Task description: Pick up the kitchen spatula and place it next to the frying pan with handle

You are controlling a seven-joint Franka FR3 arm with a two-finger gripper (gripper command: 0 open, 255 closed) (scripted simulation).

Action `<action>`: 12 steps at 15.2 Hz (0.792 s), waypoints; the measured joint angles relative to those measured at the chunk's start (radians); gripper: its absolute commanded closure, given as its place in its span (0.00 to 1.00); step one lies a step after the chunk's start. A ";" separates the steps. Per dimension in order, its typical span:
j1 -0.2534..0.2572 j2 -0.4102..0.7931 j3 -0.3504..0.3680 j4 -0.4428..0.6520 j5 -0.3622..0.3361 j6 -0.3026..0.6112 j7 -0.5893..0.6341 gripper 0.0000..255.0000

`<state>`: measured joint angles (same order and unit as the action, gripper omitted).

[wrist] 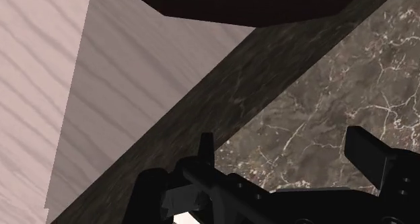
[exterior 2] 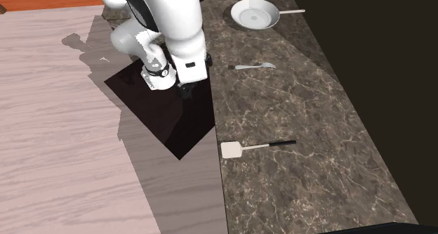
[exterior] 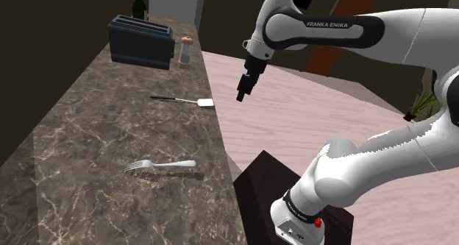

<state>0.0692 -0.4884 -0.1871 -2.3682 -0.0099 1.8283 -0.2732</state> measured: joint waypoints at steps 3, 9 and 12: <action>0.025 0.105 -0.022 0.051 0.003 0.066 -0.093 0.00; 0.068 0.342 -0.052 0.186 0.040 0.188 -0.286 0.00; 0.075 0.454 -0.062 0.261 0.065 0.235 -0.392 0.00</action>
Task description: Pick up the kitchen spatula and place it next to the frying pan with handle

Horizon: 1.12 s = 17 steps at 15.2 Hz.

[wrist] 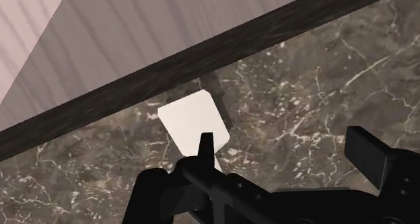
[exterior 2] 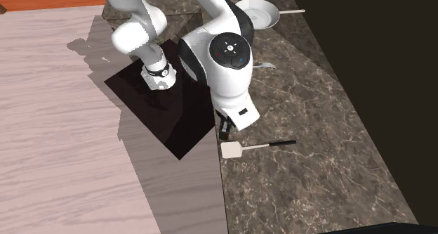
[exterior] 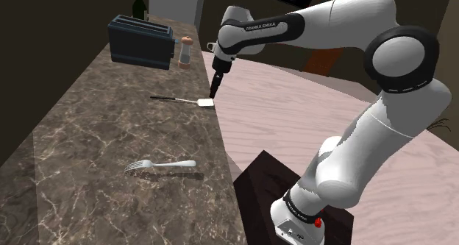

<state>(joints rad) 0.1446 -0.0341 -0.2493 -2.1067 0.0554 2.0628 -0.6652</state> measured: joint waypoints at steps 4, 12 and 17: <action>0.012 0.138 0.015 0.114 0.036 0.038 -0.109 0.00; 0.006 0.388 0.060 0.348 0.083 0.079 -0.286 0.00; 0.005 0.427 0.067 0.336 0.094 0.131 -0.298 0.00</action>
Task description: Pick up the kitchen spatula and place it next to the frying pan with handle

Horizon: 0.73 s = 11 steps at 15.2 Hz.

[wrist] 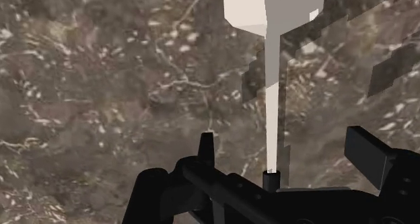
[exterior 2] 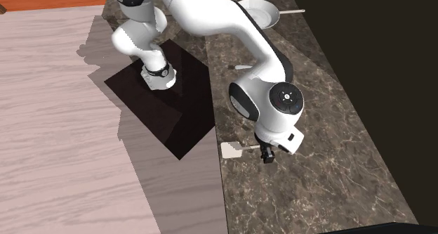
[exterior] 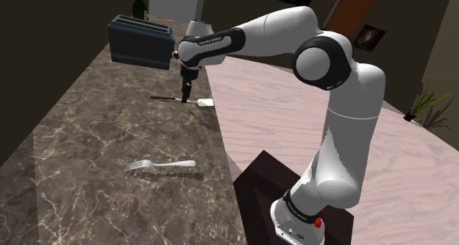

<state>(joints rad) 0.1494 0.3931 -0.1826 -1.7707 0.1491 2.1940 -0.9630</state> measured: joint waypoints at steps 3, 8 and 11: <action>0.000 0.011 0.002 -0.004 0.003 0.014 -0.002 0.00; -0.001 0.012 0.002 -0.004 0.003 0.016 -0.002 0.00; -0.001 0.012 0.002 -0.004 0.003 0.016 -0.002 1.00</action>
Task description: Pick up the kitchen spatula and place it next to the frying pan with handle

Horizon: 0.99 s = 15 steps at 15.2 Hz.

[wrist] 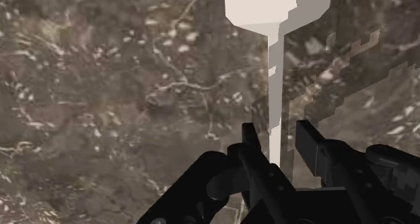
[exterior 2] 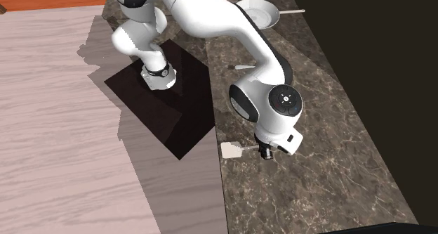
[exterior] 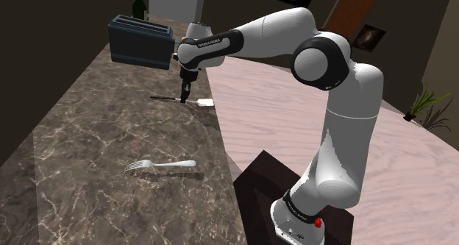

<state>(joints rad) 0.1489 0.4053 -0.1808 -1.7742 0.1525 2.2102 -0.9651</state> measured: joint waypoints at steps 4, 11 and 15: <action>0.000 0.000 0.000 0.000 0.000 0.000 0.000 1.00; 0.002 -0.011 -0.002 0.012 -0.004 -0.023 0.005 1.00; 0.002 -0.034 -0.005 0.033 -0.011 -0.066 0.009 1.00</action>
<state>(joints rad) 0.1507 0.3715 -0.1859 -1.7412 0.1414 2.1446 -0.9562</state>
